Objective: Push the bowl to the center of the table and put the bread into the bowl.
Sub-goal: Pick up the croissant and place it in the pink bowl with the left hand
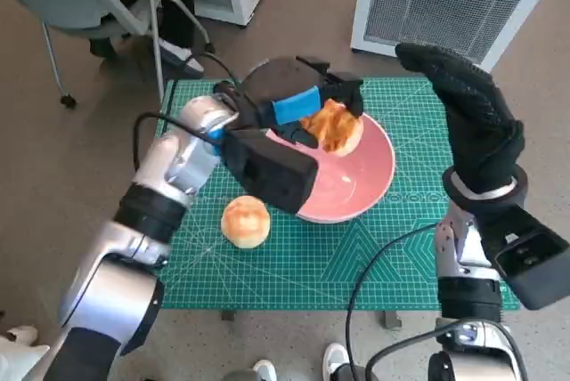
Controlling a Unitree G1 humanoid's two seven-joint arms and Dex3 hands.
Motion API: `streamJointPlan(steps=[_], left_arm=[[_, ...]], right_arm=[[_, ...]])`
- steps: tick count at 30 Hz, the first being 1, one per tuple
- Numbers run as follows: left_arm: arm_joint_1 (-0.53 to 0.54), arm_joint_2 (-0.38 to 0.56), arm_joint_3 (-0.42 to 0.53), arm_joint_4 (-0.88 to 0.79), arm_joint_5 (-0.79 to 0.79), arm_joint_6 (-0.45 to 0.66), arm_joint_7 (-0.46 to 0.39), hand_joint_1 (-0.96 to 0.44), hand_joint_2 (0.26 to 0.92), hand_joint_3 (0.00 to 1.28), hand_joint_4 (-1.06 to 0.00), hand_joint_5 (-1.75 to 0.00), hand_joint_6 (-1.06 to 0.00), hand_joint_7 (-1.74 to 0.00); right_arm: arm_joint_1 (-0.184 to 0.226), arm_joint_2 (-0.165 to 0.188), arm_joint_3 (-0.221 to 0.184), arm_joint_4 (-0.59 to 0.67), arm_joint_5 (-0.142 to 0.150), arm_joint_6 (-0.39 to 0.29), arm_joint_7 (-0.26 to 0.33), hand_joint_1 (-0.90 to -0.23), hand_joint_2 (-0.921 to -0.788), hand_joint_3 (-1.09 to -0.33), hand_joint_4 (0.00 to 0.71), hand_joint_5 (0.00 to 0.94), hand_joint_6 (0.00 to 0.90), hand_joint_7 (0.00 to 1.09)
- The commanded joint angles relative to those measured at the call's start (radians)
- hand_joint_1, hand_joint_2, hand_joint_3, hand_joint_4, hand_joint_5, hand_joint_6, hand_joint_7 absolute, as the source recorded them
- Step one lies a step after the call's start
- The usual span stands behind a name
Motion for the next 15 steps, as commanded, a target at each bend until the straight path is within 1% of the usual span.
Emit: streamJointPlan(steps=[1, 2, 3, 4, 5, 6, 7, 8, 9, 10, 12, 14, 15], left_arm=[[-0.041, -0.029, -0.018, 0.081, 0.005, 0.021, -0.025, 0.0, 0.921, 0.14, -0.66, -1.17, -0.49, -1.32], [-0.042, -0.032, -0.022, 0.09, 0.004, 0.032, -0.041, -0.01, 0.91, 0.13, -0.59, -0.89, -0.42, -1.01], [-0.044, -0.032, -0.026, 0.09, -0.002, 0.058, -0.092, -0.02, 0.914, 0.11, -0.59, -0.6, -0.41, -0.73], [-0.045, -0.031, -0.028, 0.089, -0.006, 0.077, -0.129, -0.03, 0.906, 0.09, -0.42, -0.38, -0.35, -0.5], [-0.047, -0.029, -0.026, 0.082, -0.02, 0.101, -0.184, -0.04, 0.905, 0.08, -0.36, -0.31, -0.33, -0.41], [-0.049, -0.027, -0.023, 0.075, -0.029, 0.118, -0.222, -0.05, 0.899, 0.06, -0.23, -0.2, -0.29, -0.28], [-0.051, -0.026, -0.015, 0.068, -0.047, 0.137, -0.264, -0.06, 0.897, 0.05, -0.19, -0.16, -0.27, -0.23], [-0.051, -0.024, -0.008, 0.061, -0.058, 0.151, -0.295, -0.07, 0.891, 0.03, -0.12, -0.1, -0.25, -0.17], [-0.048, -0.02, 0.003, 0.051, -0.077, 0.161, -0.324, -0.08, 0.886, 0.03, -0.08, -0.06, -0.24, -0.12], [-0.045, -0.016, 0.011, 0.042, -0.089, 0.169, -0.345, -0.1, 0.88, 0.02, -0.06, -0.04, -0.24, -0.09], [-0.032, -0.007, 0.023, 0.021, -0.107, 0.168, -0.36, -0.13, 0.874, 0.01, -0.04, -0.03, -0.24, -0.07], [-0.008, 0.009, 0.033, -0.007, -0.116, 0.148, -0.346, -0.15, 0.868, 0.01, -0.04, -0.02, -0.24, -0.05], [0.013, 0.023, 0.043, -0.031, -0.121, 0.122, -0.325, -0.16, 0.865, 0.0, -0.03, -0.01, -0.24, -0.05]], right_arm=[[0.032, -0.021, -0.002, -0.02, -0.022, 0.017, -0.021, -0.587, -0.921, -0.725, 0.274, 0.0, 0.263, 0.2], [0.034, -0.022, -0.002, -0.024, -0.024, 0.017, -0.024, -0.589, -0.921, -0.724, 0.273, 0.0, 0.262, 0.2], [0.036, -0.024, -0.001, -0.029, -0.027, 0.018, -0.028, -0.59, -0.921, -0.724, 0.273, 0.0, 0.261, 0.2], [0.038, -0.026, 0.0, -0.032, -0.028, 0.019, -0.032, -0.592, -0.921, -0.724, 0.273, 0.0, 0.26, 0.2], [0.039, -0.028, 0.001, -0.036, -0.03, 0.019, -0.035, -0.593, -0.921, -0.724, 0.273, 0.0, 0.259, 0.21], [0.04, -0.029, 0.002, -0.039, -0.031, 0.02, -0.037, -0.594, -0.921, -0.724, 0.272, 0.0, 0.258, 0.21], [0.042, -0.031, 0.002, -0.042, -0.032, 0.02, -0.04, -0.595, -0.921, -0.724, 0.272, 0.0, 0.257, 0.21], [0.043, -0.031, 0.003, -0.044, -0.033, 0.021, -0.042, -0.596, -0.921, -0.724, 0.272, 0.0, 0.255, 0.21], [0.044, -0.033, 0.003, -0.047, -0.034, 0.021, -0.043, -0.597, -0.921, -0.724, 0.272, 0.0, 0.253, 0.21], [0.044, -0.033, 0.003, -0.049, -0.035, 0.022, -0.045, -0.598, -0.921, -0.724, 0.272, 0.0, 0.25, 0.21], [0.044, -0.035, 0.003, -0.051, -0.036, 0.023, -0.047, -0.599, -0.921, -0.724, 0.272, 0.0, 0.246, 0.22], [0.043, -0.036, 0.003, -0.052, -0.036, 0.025, -0.05, -0.601, -0.921, -0.723, 0.272, 0.0, 0.244, 0.22], [0.043, -0.036, 0.003, -0.05, -0.035, 0.025, -0.049, -0.602, -0.921, -0.723, 0.272, 0.0, 0.242, 0.22]])
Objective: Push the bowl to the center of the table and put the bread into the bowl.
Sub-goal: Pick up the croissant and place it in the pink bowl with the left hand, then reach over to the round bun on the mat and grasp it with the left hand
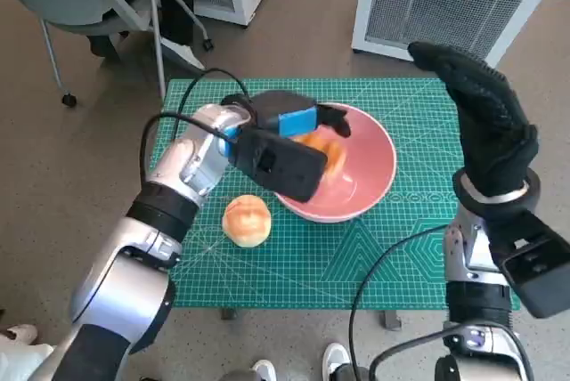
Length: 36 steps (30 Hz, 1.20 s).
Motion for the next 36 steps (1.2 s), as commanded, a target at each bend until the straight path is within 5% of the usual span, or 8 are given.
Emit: streamJointPlan(steps=[1, 6, 9, 15, 36], left_arm=[[0.041, 0.05, 0.041, -0.092, -0.04, -0.055, 0.03, -0.17, 0.863, 0.0, -0.03, -0.01, -0.24, -0.04], [0.138, 0.113, 0.098, -0.235, -0.076, -0.104, 0.085, -0.21, 0.861, 0.0, -0.05, -0.01, -0.25, -0.04], [0.327, 0.209, 0.228, -0.519, -0.162, -0.116, 0.12, -0.22, 0.86, 0.0, -0.16, -0.01, -0.33, -0.04], [0.494, 0.283, 0.326, -0.762, -0.182, -0.083, 0.125, -0.22, 0.852, 0.0, -0.28, -0.01, -0.41, -0.03], [0.823, 0.481, 0.433, -1.088, -0.272, 0.082, -0.032, -0.23, 0.832, 0.0, -0.38, 0.0, -0.48, -0.02]], right_arm=[[0.018, -0.011, 0.002, -0.001, -0.007, 0.011, -0.007, -0.604, -0.921, -0.722, 0.272, 0.0, 0.24, 0.22], [0.019, -0.009, 0.005, 0.0, -0.002, 0.011, -0.005, -0.61, -0.921, -0.72, 0.27, 0.0, 0.235, 0.23], [0.019, -0.003, 0.01, 0.003, 0.009, 0.011, 0.004, -0.61, -0.921, -0.719, 0.268, 0.0, 0.228, 0.24], [0.017, -0.001, 0.013, 0.003, 0.025, 0.015, 0.012, -0.609, -0.921, -0.715, 0.268, 0.0, 0.225, 0.25], [0.013, 0.008, 0.032, 0.011, 0.032, 0.011, 0.017, -0.599, -0.921, -0.711, 0.269, 0.001, 0.221, 0.28]])
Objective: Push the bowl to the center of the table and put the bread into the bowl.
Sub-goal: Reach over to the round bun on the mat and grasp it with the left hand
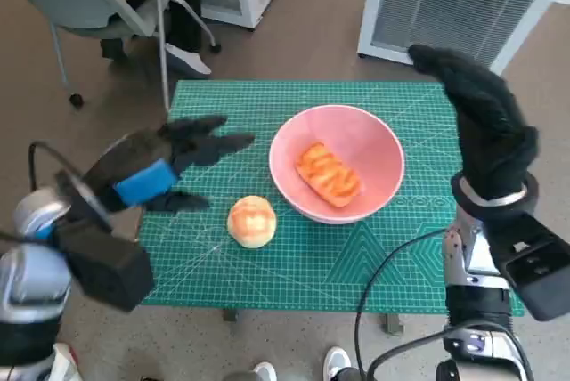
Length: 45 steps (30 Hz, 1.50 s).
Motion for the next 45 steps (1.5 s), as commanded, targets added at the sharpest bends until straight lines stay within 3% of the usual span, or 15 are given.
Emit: streamJointPlan(steps=[1, 17, 39, 45], left_arm=[[0.034, 0.021, -0.002, -0.033, -0.012, 0.022, -0.017, -0.23, 0.832, 0.0, -0.38, 0.0, -0.48, -0.02], [0.071, 0.004, -0.078, 0.034, 0.021, 0.018, -0.017, -0.23, 0.849, 0.01, -0.37, 0.0, -0.47, 0.0], [-0.084, -0.111, -0.267, 0.335, 0.165, -0.047, 0.06, -0.22, 0.857, 0.0, -0.37, 0.0, -0.47, 0.0], [-0.122, -0.143, -0.308, 0.419, 0.207, -0.052, 0.086, -0.2, 0.857, 0.0, -0.38, 0.0, -0.46, 0.0]], right_arm=[[0.014, 0.0, 0.003, 0.013, 0.002, 0.004, 0.011, -0.599, -0.921, -0.711, 0.269, 0.001, 0.221, 0.28], [0.022, -0.004, 0.0, 0.017, 0.015, 0.014, 0.026, -0.584, -0.921, -0.717, 0.269, 0.0, 0.209, 0.3], [0.029, -0.011, -0.002, 0.006, -0.005, 0.018, 0.016, -0.578, -0.921, -0.723, 0.274, 0.002, 0.194, 0.34], [0.026, -0.015, -0.005, 0.015, 0.001, 0.018, 0.022, -0.577, -0.921, -0.724, 0.274, 0.002, 0.187, 0.35]])
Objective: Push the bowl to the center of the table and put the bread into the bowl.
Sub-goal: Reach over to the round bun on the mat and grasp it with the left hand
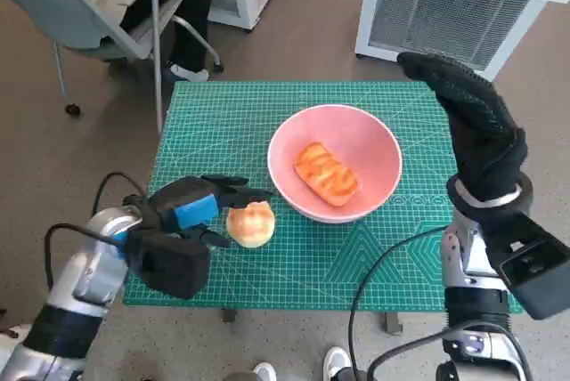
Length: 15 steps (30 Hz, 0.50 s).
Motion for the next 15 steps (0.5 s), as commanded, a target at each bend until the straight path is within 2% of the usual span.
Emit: streamJointPlan(steps=[1, 9, 13, 14, 15], left_arm=[[-0.037, -0.024, -0.036, 0.068, 0.034, -0.018, 0.025, -0.19, 0.857, 0.0, -0.38, 0.0, -0.46, 0.0], [-0.073, -0.048, -0.079, 0.175, 0.079, -0.046, 0.063, -0.13, 0.877, 0.01, -0.47, -0.03, -0.56, -0.04], [-0.086, -0.05, -0.089, 0.222, 0.087, -0.069, 0.085, -0.09, 0.905, 0.01, -0.65, -0.06, -0.68, -0.09], [-0.088, -0.049, -0.091, 0.233, 0.088, -0.075, 0.09, -0.07, 0.908, 0.03, -0.66, -0.28, -0.65, -0.31], [-0.09, -0.049, -0.092, 0.244, 0.088, -0.083, 0.094, -0.05, 0.913, 0.07, -0.66, -0.63, -0.58, -0.66]], right_arm=[[0.018, -0.009, -0.004, 0.009, -0.001, 0.007, 0.006, -0.577, -0.921, -0.724, 0.274, 0.002, 0.186, 0.36], [0.02, -0.01, -0.005, 0.005, -0.01, 0.001, 0.0, -0.574, -0.921, -0.725, 0.274, 0.001, 0.177, 0.37], [0.022, -0.008, -0.004, 0.002, -0.017, -0.002, -0.005, -0.564, -0.921, -0.729, 0.274, 0.001, 0.171, 0.38], [0.022, -0.008, -0.004, 0.001, -0.019, -0.002, -0.006, -0.563, -0.921, -0.729, 0.274, 0.001, 0.17, 0.38], [0.023, -0.008, -0.004, 0.0, -0.019, -0.002, -0.006, -0.562, -0.921, -0.73, 0.273, 0.001, 0.169, 0.38]])
